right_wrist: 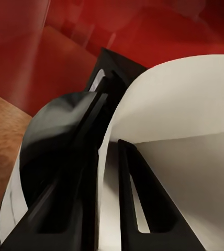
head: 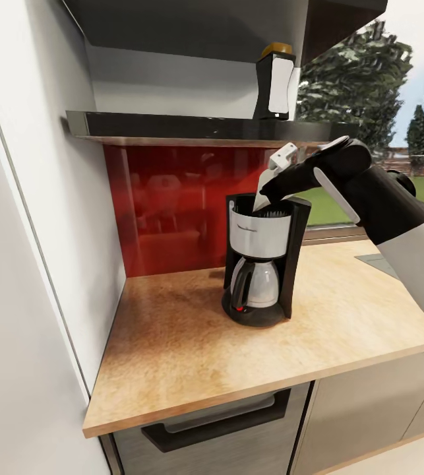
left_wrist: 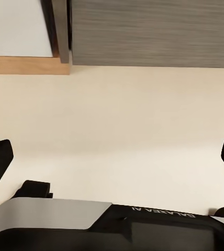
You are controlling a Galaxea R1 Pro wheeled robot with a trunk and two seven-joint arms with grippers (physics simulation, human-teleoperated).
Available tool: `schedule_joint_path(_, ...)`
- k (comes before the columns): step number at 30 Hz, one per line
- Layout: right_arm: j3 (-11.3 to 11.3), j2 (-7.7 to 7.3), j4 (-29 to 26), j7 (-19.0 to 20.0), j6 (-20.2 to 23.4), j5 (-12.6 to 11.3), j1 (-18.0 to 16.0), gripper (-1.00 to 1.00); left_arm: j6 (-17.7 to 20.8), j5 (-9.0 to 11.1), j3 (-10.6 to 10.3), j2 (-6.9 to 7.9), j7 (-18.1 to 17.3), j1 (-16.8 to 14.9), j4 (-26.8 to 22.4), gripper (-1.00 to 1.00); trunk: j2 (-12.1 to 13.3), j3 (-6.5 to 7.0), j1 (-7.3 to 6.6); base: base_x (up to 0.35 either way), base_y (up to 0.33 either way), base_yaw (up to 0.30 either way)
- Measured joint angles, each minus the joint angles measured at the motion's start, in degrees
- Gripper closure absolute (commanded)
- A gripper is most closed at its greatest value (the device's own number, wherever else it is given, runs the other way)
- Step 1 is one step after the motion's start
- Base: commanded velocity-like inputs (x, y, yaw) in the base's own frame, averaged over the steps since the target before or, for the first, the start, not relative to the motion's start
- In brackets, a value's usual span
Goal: Set up a coffee station on the kitchen countertop: keep the coffee maker on the countertop, move the bottle of coffee from the kitchen shelf to the counter next to the coffee maker, place a paper coffee filter on top of the coffee maker, put the saucer next to the coffee maker with the coffee cup on the saucer, and place the electric kettle next to the coffee maker.
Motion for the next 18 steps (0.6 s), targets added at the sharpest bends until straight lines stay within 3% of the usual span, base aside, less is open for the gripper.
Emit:
schedule_joint_path(10, -0.1, 1.94, 0.1, -3.1, 0.3, 0.0, 0.0, 1.00, 0.0, 0.0, 0.0, -0.02, 0.0, 0.0, 0.0, -1.00, 0.0, 0.00, 0.00, 0.000, 0.000, 0.000)
schedule_joint_path(18, -0.1, 2.22, 0.1, -4.0, 0.3, 0.0, 0.0, 1.00, 0.0, 0.0, 0.0, -0.02, 0.0, 0.0, 0.0, -1.00, 0.0, 0.00, 0.00, 0.000, 0.000, 0.000)
